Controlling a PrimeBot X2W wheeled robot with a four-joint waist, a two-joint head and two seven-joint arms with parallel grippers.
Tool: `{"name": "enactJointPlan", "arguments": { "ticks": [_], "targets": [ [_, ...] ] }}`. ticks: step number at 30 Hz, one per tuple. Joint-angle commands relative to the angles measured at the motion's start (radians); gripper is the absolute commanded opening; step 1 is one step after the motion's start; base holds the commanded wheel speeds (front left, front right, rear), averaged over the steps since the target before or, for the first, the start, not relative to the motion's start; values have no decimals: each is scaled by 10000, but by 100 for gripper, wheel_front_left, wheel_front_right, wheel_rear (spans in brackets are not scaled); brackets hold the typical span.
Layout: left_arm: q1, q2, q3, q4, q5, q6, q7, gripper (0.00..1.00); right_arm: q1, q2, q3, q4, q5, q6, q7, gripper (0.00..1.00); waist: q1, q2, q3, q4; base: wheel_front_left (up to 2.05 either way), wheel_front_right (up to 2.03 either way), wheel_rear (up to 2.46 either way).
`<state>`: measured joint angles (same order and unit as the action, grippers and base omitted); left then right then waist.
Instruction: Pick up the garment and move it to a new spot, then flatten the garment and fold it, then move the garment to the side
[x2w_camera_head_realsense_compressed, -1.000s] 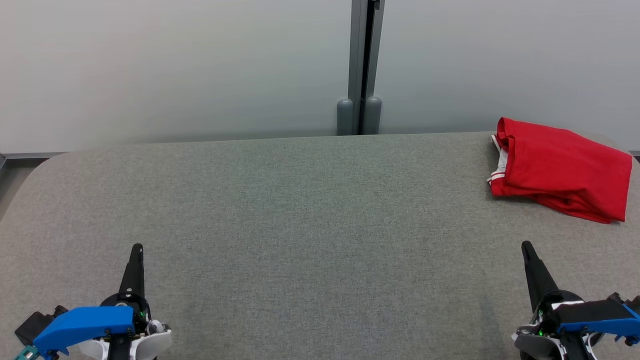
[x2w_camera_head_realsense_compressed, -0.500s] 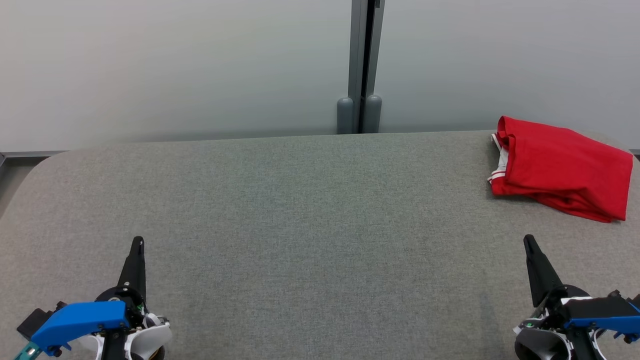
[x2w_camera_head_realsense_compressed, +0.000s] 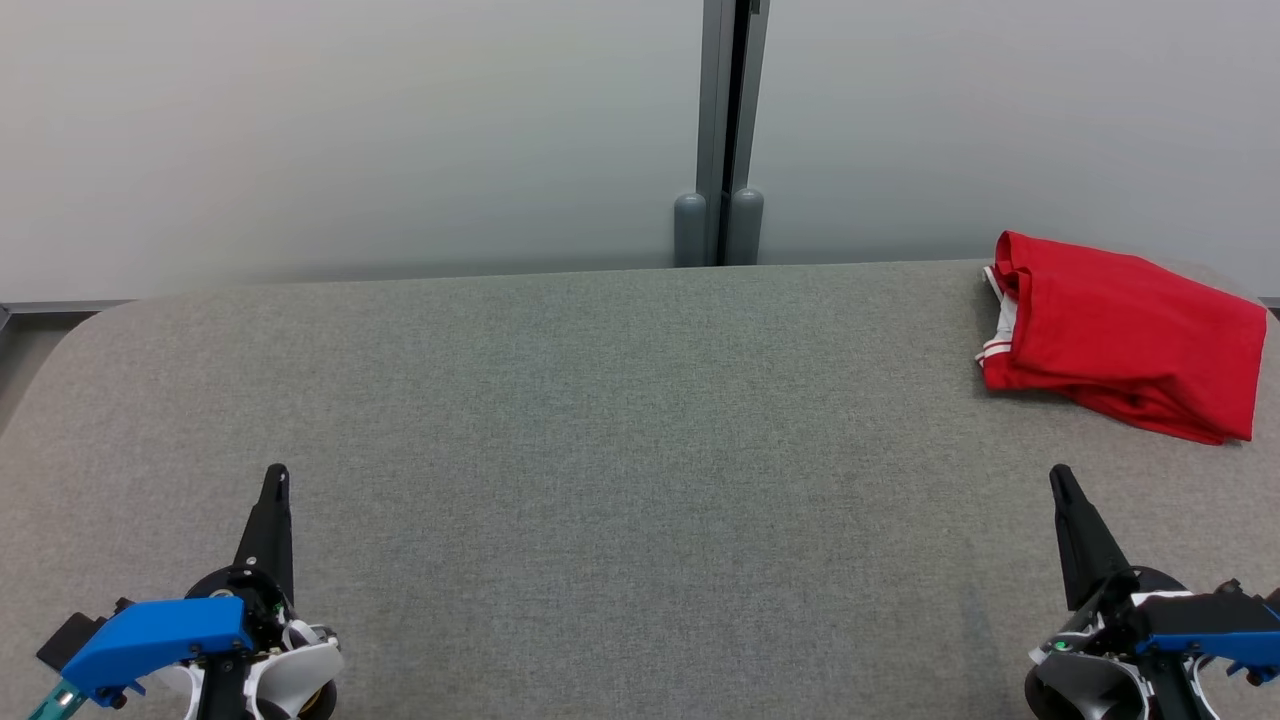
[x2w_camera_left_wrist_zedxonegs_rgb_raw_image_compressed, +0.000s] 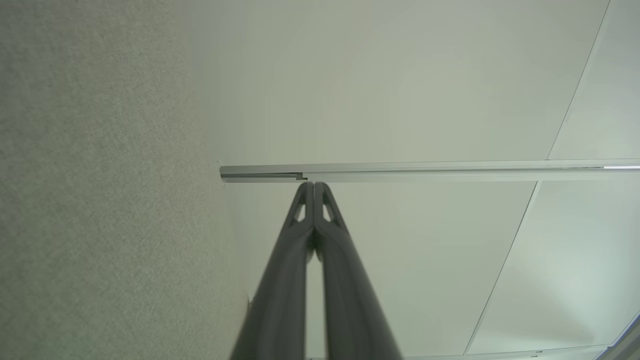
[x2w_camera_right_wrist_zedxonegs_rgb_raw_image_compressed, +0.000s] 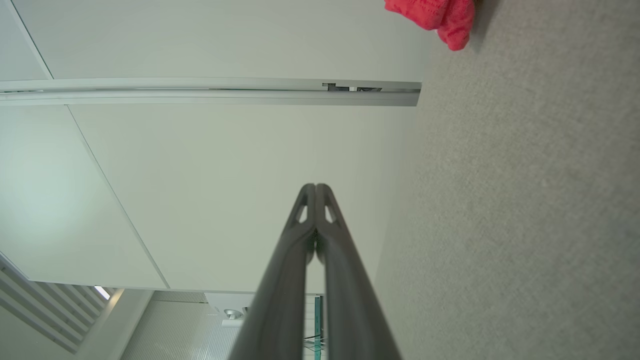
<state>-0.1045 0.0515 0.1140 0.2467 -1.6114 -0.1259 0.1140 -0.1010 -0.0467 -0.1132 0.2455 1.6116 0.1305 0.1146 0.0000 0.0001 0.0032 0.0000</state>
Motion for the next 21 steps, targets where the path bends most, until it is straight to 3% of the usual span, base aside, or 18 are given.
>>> {"name": "enactJointPlan", "arguments": {
  "ticks": [1,21],
  "targets": [
    [-98,-24,11,-42,-26,-90,43,0,-146,-65,-30,-36,26,4,26,0,0,-1,-1,0,0,0,0],
    [-97,-25,9,-44,-28,-90,40,0,-146,-65,-27,-36,27,4,25,0,0,-1,-1,0,0,0,0]
  ]
}}
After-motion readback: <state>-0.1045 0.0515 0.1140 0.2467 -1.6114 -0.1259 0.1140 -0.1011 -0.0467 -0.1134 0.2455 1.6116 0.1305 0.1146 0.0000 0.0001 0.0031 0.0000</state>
